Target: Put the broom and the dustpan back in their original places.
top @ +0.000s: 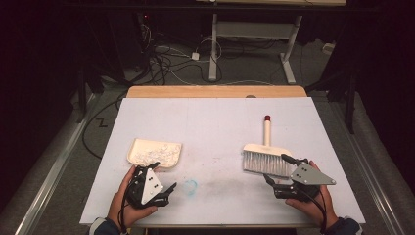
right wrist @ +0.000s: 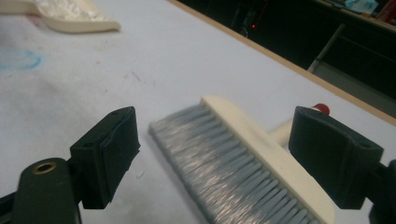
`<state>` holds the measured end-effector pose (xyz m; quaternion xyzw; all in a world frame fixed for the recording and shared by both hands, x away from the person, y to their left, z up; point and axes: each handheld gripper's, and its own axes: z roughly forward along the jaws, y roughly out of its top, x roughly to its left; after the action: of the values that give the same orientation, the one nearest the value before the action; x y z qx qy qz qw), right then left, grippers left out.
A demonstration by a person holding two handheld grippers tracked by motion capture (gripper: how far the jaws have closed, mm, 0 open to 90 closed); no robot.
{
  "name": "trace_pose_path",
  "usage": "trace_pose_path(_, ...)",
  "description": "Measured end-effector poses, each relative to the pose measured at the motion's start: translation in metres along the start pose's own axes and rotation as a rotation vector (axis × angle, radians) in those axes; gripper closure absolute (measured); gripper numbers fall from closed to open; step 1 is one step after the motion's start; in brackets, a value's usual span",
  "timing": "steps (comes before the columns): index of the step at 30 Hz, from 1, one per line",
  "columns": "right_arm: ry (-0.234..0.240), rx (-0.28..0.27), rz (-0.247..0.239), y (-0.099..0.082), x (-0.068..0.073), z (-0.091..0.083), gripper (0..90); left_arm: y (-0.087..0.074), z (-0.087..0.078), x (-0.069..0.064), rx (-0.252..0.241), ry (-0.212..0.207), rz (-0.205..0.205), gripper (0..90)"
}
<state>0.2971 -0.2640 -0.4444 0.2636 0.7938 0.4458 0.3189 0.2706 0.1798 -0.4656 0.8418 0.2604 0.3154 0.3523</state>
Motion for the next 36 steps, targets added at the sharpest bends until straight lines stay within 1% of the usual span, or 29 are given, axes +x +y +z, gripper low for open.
trace_pose_path(5, -0.002, -0.006, 0.007, -0.0040, 0.0040, -0.0041, 16.5, -0.0029, -0.0013, -0.0017, -0.004, -0.008, -0.012, 16.8)
trace_pose_path(7, -0.005, -0.014, 0.008, -0.0033, 0.0044, -0.0054, 16.5, -0.0024, -0.0018, -0.0024, -0.006, -0.003, -0.014, 16.8)
trace_pose_path(9, -0.006, -0.017, 0.012, -0.0032, 0.0048, -0.0058, 16.5, -0.0012, -0.0022, -0.0026, -0.009, 0.000, -0.008, 16.8)
trace_pose_path(11, -0.003, -0.019, 0.003, -0.0028, 0.0050, -0.0055, 16.6, -0.0018, -0.0028, -0.0035, -0.013, 0.002, -0.017, 16.8)
trace_pose_path(12, -0.002, -0.020, 0.009, -0.0017, 0.0050, -0.0053, 16.6, -0.0029, -0.0037, -0.0042, -0.011, 0.002, -0.013, 16.8)
trace_pose_path(15, -0.002, -0.043, 0.015, 0.0021, 0.0062, -0.0050, 16.6, -0.0045, -0.0060, -0.0045, -0.012, 0.004, -0.018, 16.8)
trace_pose_path(17, 0.005, -0.035, 0.007, 0.0021, 0.0080, -0.0041, 16.6, -0.0040, -0.0061, -0.0036, -0.026, 0.000, -0.030, 16.7)
trace_pose_path(19, 0.015, -0.027, 0.004, 0.0014, 0.0084, -0.0033, 16.6, -0.0032, -0.0039, -0.0036, -0.017, 0.004, -0.021, 16.8)
trace_pose_path(20, 0.021, -0.024, 0.007, 0.0010, 0.0082, -0.0032, 16.6, -0.0028, -0.0029, -0.0036, -0.014, -0.001, -0.017, 16.7)
trace_pose_path(26, 0.009, -0.026, 0.014, -0.0001, 0.0064, -0.0052, 16.6, -0.0007, 0.0002, -0.0059, -0.011, -0.007, -0.009, 16.8)
trace_pose_path(29, 0.005, -0.025, 0.005, -0.0004, 0.0070, -0.0060, 16.6, -0.0003, 0.0000, -0.0055, -0.013, -0.005, -0.011, 16.8)
trace_pose_path(36, 0.002, -0.025, 0.004, -0.0004, 0.0071, -0.0078, 16.6, -0.0002, 0.0009, -0.0042, -0.009, -0.009, -0.011, 16.8)
